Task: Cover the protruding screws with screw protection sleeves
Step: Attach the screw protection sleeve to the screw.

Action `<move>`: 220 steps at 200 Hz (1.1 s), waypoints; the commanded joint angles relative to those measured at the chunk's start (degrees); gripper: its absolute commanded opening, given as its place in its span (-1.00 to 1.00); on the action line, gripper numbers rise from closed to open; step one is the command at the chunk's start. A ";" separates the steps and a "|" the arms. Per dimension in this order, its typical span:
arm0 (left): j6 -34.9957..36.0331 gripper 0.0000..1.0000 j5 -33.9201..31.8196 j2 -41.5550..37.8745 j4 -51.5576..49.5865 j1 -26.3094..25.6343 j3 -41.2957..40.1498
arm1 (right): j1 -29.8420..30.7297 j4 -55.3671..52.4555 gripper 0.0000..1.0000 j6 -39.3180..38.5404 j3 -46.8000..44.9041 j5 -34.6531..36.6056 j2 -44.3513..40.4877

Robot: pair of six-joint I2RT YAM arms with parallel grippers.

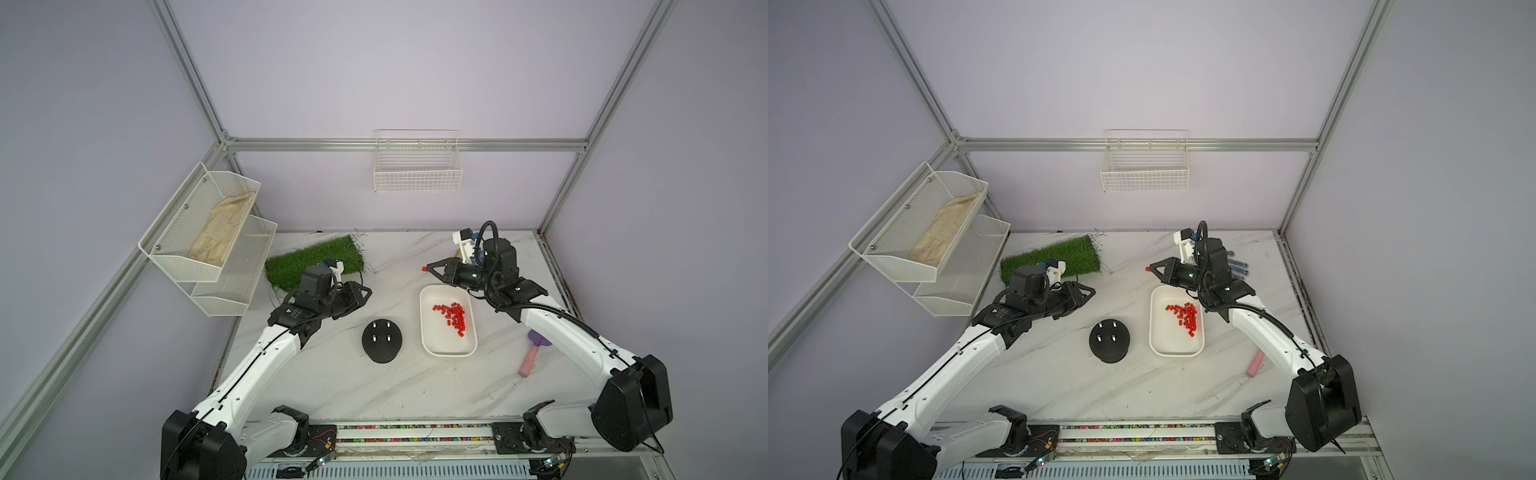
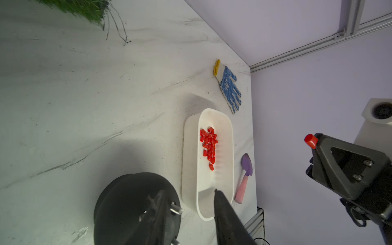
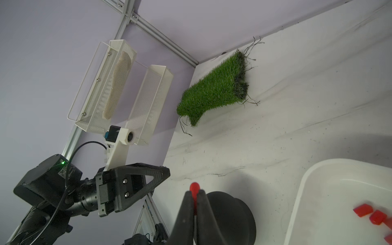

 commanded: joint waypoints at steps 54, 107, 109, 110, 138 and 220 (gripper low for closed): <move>3.69 -0.23 -5.94 -3.45 -7.43 0.99 -5.73 | 6.60 -24.84 -0.82 -9.82 13.24 2.64 8.37; 3.86 -0.22 -6.41 -3.71 -8.65 0.95 -7.64 | 12.15 -38.54 -0.82 -14.25 24.56 7.10 16.01; 3.86 -0.22 -6.42 -3.71 -8.68 0.95 -7.77 | 12.37 -39.09 -0.82 -14.47 25.08 7.31 16.38; 3.86 -0.22 -6.35 -3.76 -8.68 0.99 -7.84 | 12.49 -39.33 -0.82 -14.56 25.27 7.40 16.43; 3.86 -0.22 -5.87 -4.05 -8.77 1.07 -8.74 | 15.15 -45.40 -0.82 -16.27 30.84 8.97 20.58; 7.63 -0.12 0.68 -5.84 -10.73 1.03 -9.05 | 18.78 -57.24 -0.82 -18.66 42.53 11.91 29.40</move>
